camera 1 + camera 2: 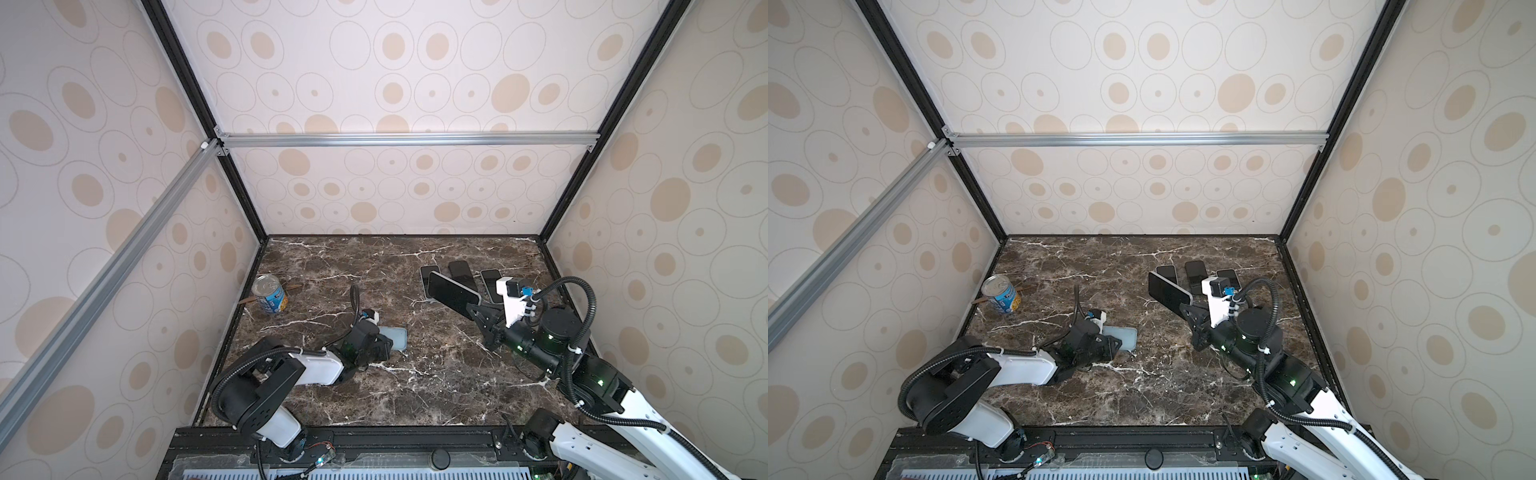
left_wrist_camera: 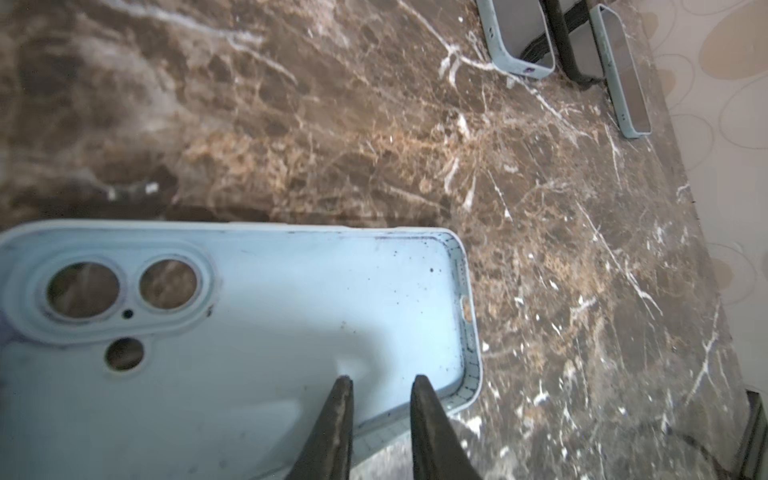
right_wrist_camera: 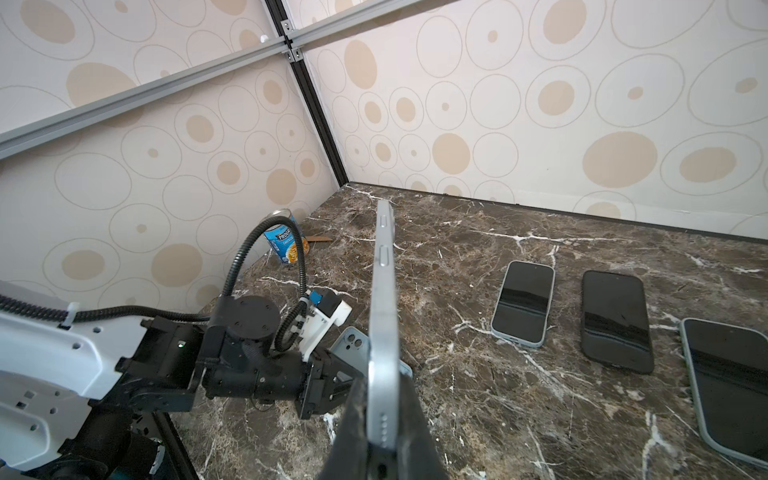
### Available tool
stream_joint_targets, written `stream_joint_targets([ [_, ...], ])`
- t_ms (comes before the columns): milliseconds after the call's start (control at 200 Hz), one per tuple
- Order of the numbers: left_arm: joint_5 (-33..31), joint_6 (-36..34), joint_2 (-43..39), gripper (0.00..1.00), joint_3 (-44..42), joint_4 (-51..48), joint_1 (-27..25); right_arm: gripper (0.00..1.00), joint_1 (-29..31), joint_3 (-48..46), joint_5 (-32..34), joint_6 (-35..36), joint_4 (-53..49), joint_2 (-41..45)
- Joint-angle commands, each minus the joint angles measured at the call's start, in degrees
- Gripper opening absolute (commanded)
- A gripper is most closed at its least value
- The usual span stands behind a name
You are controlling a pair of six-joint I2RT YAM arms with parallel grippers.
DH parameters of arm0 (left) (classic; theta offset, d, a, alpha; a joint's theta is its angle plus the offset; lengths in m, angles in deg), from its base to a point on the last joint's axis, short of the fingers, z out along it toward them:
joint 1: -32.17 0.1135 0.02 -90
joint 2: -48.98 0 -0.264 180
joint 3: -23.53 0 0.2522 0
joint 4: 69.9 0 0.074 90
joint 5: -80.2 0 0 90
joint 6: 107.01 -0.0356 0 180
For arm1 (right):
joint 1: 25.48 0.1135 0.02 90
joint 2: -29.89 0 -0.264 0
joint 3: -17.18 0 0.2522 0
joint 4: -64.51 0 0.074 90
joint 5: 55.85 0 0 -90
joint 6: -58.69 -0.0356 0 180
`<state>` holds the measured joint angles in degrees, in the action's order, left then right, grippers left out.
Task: Put the phone into the phone case
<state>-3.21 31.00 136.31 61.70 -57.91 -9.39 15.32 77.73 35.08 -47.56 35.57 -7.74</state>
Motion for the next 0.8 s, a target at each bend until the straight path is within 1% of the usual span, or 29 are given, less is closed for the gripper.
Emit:
stream_joint_targets([
  [0,1.49,5.36,-1.85,0.25,-4.98,-7.42,-2.08,0.0,-0.11,-0.03,-0.54,-1.56,5.12,-0.35],
  [150,0.79,5.38,-8.51,0.25,-5.42,-9.3,-2.34,0.0,-0.17,0.06,-1.13,-3.02,5.34,-2.82],
  [235,-1.58,3.58,-13.56,0.26,-3.27,-14.94,-2.28,0.0,-0.11,0.34,-1.13,-4.78,5.34,-4.79],
  [340,-4.72,-0.85,-19.87,0.27,1.04,-21.24,-1.45,0.0,-0.11,0.68,-2.17,-7.89,5.33,-7.95],
  [450,-7.21,-5.62,-25.37,0.27,5.74,-28.74,1.41,0.0,-0.03,0.67,-5.18,-12.02,6.07,-11.54],
  [540,-8.56,-9.11,-30.02,0.29,7.83,-32.94,4.2,0.0,0.31,0.02,-7.35,-15.94,7.52,-14.34],
  [625,-7.24,-12.28,-34.06,0.32,8.03,-34.17,7.25,0.0,1.16,-1.1,-7.74,-19.69,9.56,-16.78],
  [670,-6.0,-14.15,-35.6,0.36,8.34,-35.26,9.03,0.0,1.47,-2.0,-7.53,-21.65,10.68,-18.02],
  [715,-5.05,-15.91,-36.32,0.39,9.08,-36.81,10.65,0.0,1.74,-2.79,-7.67,-23.57,11.65,-19.45],
  [795,-3.09,-18.43,-36.14,0.41,9.99,-38.85,13.38,0.0,2.42,-4.26,-8.59,-26.64,14.5,-21.57],
])
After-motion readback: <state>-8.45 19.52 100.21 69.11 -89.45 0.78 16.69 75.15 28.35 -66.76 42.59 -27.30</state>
